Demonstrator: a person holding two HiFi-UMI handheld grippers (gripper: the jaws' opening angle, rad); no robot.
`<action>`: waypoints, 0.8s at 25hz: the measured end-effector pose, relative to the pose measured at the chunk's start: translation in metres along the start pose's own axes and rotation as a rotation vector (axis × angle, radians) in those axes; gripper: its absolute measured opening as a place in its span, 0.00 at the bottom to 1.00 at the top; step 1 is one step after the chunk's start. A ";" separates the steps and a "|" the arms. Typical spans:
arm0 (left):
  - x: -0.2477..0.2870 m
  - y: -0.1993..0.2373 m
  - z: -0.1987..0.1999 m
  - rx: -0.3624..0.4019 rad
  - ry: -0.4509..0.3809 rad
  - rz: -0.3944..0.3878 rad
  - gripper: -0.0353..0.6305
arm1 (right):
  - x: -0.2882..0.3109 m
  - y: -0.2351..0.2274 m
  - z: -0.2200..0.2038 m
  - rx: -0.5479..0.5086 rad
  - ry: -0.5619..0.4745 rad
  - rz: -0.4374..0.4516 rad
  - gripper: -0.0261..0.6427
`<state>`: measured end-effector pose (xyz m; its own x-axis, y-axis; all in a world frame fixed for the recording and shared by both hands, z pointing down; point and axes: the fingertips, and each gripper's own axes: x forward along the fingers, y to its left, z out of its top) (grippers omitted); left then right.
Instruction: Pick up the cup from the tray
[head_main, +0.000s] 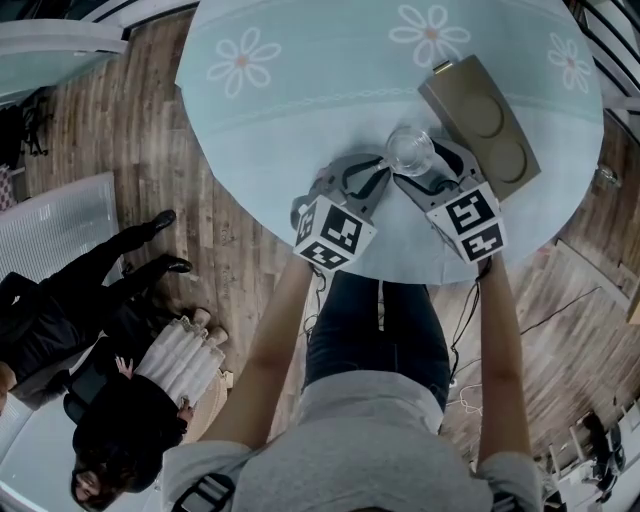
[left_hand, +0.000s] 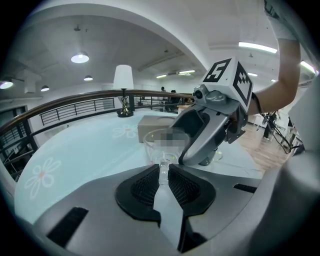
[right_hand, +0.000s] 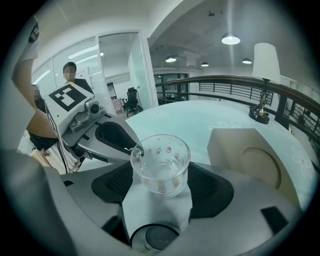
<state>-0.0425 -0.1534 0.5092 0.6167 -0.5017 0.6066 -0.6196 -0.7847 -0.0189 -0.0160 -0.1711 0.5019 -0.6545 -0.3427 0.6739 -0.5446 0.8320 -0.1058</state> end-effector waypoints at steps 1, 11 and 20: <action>0.001 0.001 -0.002 -0.006 0.002 0.001 0.15 | 0.002 0.000 0.000 -0.010 0.006 -0.001 0.50; 0.013 -0.001 -0.015 -0.012 0.061 -0.002 0.15 | 0.011 -0.003 -0.015 -0.075 0.132 -0.045 0.50; 0.014 -0.001 -0.021 -0.067 0.056 0.009 0.16 | 0.009 0.000 -0.018 -0.074 0.132 -0.035 0.50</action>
<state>-0.0433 -0.1515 0.5339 0.5839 -0.4860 0.6502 -0.6575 -0.7530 0.0276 -0.0128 -0.1665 0.5213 -0.5580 -0.3160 0.7674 -0.5226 0.8521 -0.0291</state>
